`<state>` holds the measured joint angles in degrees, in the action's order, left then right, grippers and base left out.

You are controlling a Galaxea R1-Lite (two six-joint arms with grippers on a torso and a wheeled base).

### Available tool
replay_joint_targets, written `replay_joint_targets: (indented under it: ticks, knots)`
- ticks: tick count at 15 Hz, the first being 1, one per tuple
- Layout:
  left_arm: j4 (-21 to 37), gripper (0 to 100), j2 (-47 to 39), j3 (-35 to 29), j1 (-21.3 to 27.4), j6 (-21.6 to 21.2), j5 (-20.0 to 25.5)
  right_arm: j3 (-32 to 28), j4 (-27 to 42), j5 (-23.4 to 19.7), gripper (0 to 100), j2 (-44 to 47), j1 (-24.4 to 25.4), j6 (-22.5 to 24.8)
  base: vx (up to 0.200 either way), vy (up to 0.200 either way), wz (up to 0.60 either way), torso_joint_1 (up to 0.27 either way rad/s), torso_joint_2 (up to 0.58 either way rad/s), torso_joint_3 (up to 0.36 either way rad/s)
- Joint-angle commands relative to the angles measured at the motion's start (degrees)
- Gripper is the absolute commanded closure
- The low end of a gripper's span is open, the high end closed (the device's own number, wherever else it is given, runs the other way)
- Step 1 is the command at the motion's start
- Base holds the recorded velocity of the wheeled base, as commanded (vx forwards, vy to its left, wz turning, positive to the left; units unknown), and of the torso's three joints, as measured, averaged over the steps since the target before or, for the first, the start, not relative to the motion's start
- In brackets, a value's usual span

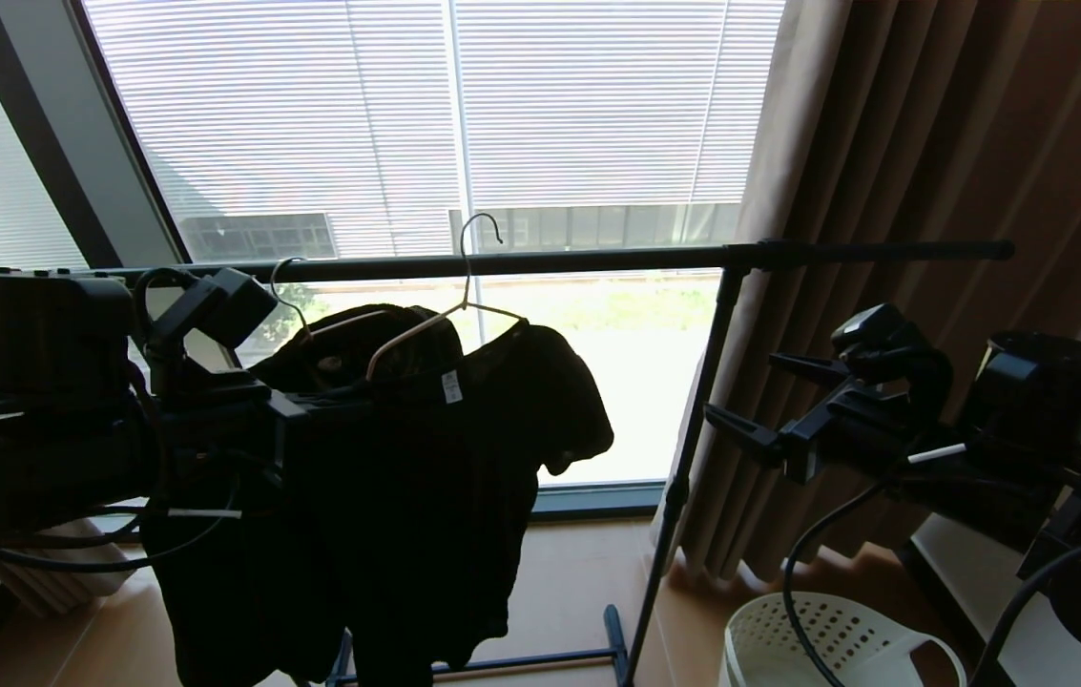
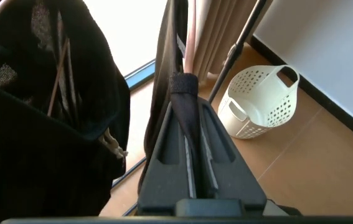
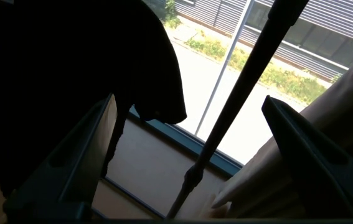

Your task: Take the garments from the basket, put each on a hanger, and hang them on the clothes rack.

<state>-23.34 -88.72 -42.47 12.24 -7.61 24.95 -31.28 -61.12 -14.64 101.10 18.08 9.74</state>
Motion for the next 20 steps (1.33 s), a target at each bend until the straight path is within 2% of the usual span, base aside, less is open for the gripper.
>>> replay_joint_targets:
  ticks: [1, 15, 16, 20]
  knots:
    - [0.1, 100, -1.7, -0.6, 0.0, 0.0, 0.0, 0.1, 0.0, 0.0, 0, 0.2, 0.0, 0.0, 0.0, 0.0, 0.0, 0.0, 0.0, 0.0]
    - [-1.4, 100, -2.3, 2.5, 1.8, 0.0, 0.2, 0.3, 0.0, 0.0, 0, 0.2, 0.0, 0.0, 0.0, 0.0, 0.0, 0.0, 0.0, 0.0]
    - [-1.9, 0, -2.3, 2.5, 2.0, 0.1, 0.2, 0.3, 0.0, 0.0, 0, 0.2, 0.0, 0.0, 0.0, 0.0, 0.0, 0.0, 0.0, 0.0]
    - [-3.5, 0, -2.1, 2.9, 3.1, 0.9, 0.0, 0.5, 0.0, 0.0, 0, -0.2, 1.1, 0.0, 0.0, 0.0, 0.0, 0.0, 0.0, 0.0]
